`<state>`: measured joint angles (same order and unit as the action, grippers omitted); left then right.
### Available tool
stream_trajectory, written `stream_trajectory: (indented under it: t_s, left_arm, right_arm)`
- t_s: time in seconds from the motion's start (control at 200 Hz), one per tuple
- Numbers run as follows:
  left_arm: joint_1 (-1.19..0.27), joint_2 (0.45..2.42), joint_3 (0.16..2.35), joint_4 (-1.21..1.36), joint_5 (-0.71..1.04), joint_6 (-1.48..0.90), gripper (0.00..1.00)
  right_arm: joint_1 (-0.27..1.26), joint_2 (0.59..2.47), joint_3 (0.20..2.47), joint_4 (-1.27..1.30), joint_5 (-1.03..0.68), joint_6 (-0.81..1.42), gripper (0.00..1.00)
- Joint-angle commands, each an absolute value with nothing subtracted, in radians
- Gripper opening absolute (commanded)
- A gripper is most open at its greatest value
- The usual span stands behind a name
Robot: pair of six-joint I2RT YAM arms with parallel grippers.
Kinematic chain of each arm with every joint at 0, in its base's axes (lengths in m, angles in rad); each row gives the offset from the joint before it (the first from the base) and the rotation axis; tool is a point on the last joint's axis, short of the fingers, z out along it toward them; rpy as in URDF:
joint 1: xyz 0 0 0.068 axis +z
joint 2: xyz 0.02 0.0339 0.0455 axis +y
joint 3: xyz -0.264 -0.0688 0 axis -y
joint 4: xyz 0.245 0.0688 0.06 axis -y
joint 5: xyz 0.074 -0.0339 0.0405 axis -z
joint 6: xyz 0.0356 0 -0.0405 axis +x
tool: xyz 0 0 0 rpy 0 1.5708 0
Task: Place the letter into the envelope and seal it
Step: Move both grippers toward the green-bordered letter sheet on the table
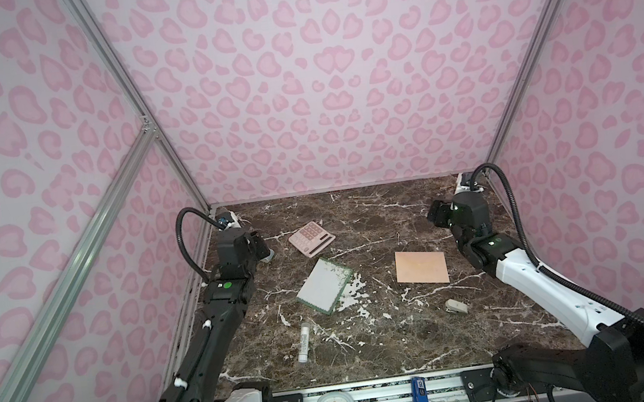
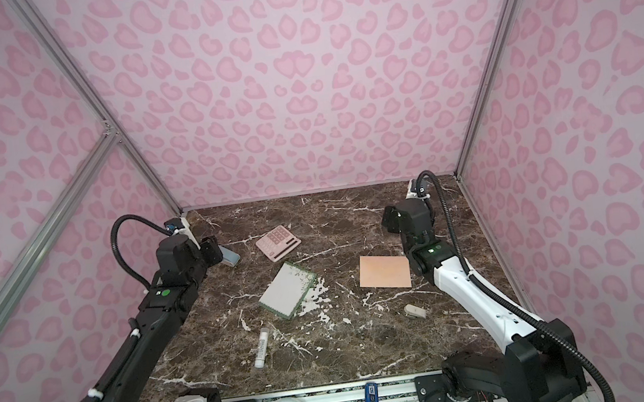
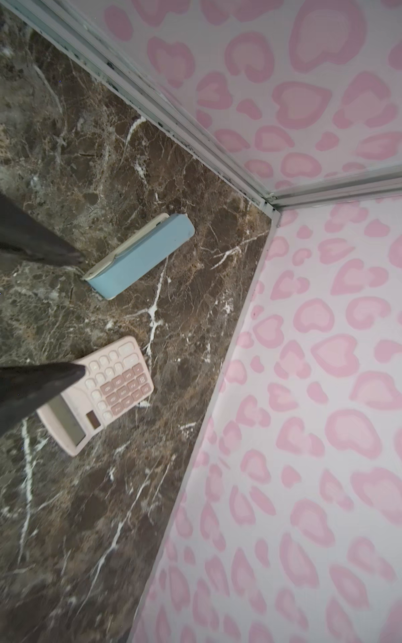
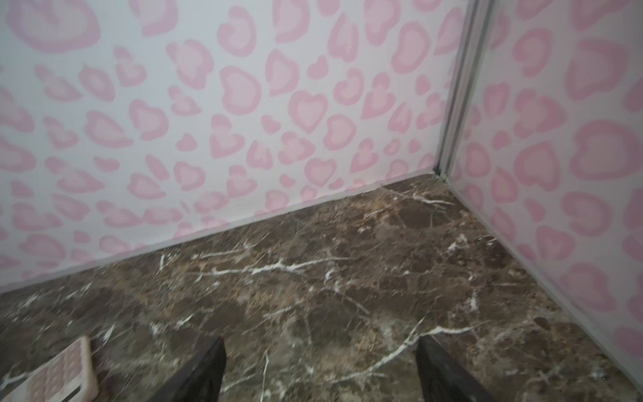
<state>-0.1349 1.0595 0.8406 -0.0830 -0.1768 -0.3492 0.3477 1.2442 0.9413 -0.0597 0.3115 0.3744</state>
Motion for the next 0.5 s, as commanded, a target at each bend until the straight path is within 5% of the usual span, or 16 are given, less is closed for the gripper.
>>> stream_trajectory:
  t_s: [0.0, 0.145, 0.365, 0.39, 0.495]
  left_arm:
    - [-0.156, 0.917, 0.745, -0.046, -0.106, -0.319, 0.57]
    - [-0.156, 0.759, 0.642, -0.046, -0.044, -0.320, 0.72]
    - [-0.156, 0.715, 0.605, -0.123, 0.085, -0.333, 0.79]
    - [-0.156, 0.721, 0.599, -0.119, 0.096, -0.344, 1.00]
    - [-0.157, 0.779, 0.588, -0.124, 0.132, -0.374, 0.98]
  right_arm:
    - [0.400, 1.274, 0.960, -0.167, 0.234, 0.450, 0.88]
    - [0.469, 1.343, 0.999, -0.202, 0.140, 0.508, 0.88]
    - [0.555, 1.469, 1.051, -0.205, 0.008, 0.585, 0.87]
    - [0.560, 1.487, 1.057, -0.203, -0.014, 0.594, 0.87]
    - [0.585, 1.567, 1.087, -0.199, -0.080, 0.627, 0.84]
